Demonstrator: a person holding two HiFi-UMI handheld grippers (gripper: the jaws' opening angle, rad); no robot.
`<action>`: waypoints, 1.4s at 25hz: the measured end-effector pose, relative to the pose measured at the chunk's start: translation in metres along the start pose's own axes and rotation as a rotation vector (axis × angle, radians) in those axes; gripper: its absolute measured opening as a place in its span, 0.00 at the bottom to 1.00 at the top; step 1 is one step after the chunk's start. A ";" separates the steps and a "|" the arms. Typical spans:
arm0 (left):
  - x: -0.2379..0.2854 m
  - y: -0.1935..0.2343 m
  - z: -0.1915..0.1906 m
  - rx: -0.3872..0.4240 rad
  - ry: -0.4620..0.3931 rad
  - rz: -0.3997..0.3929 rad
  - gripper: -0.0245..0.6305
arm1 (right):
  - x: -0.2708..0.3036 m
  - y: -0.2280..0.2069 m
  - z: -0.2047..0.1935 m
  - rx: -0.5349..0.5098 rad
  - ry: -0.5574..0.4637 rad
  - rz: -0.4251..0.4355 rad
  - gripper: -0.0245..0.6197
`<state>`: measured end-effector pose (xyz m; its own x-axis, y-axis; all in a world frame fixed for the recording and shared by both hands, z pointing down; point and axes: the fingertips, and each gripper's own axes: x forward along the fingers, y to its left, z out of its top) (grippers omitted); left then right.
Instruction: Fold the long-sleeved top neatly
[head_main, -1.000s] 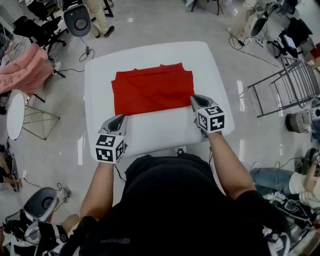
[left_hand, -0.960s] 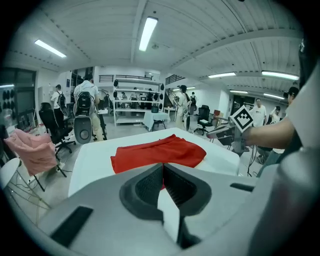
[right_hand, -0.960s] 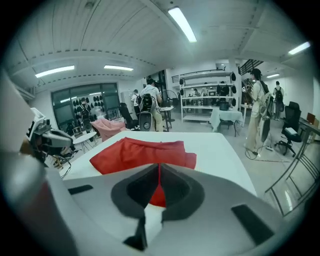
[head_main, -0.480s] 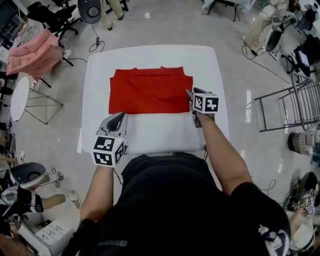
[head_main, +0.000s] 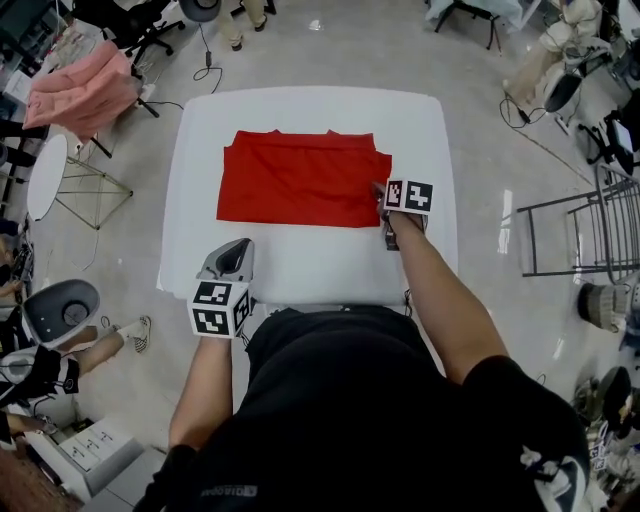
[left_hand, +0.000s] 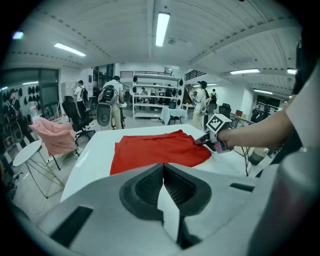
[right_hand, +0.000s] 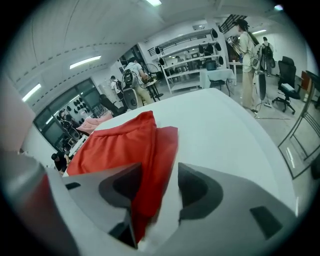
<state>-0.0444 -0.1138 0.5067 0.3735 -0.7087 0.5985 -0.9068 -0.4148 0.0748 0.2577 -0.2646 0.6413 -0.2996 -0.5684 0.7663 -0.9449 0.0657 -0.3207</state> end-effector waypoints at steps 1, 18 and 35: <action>-0.001 0.000 -0.002 -0.014 0.001 0.004 0.05 | -0.001 -0.001 0.002 -0.003 0.002 -0.005 0.39; -0.005 0.034 -0.015 -0.031 0.027 -0.004 0.05 | 0.013 0.007 0.004 0.118 0.011 0.095 0.13; -0.003 0.056 -0.014 0.010 0.020 -0.082 0.05 | -0.095 -0.009 0.080 -0.130 -0.107 -0.065 0.11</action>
<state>-0.0994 -0.1266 0.5203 0.4428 -0.6606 0.6062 -0.8711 -0.4771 0.1164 0.3052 -0.2764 0.5272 -0.2286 -0.6583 0.7173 -0.9729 0.1281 -0.1924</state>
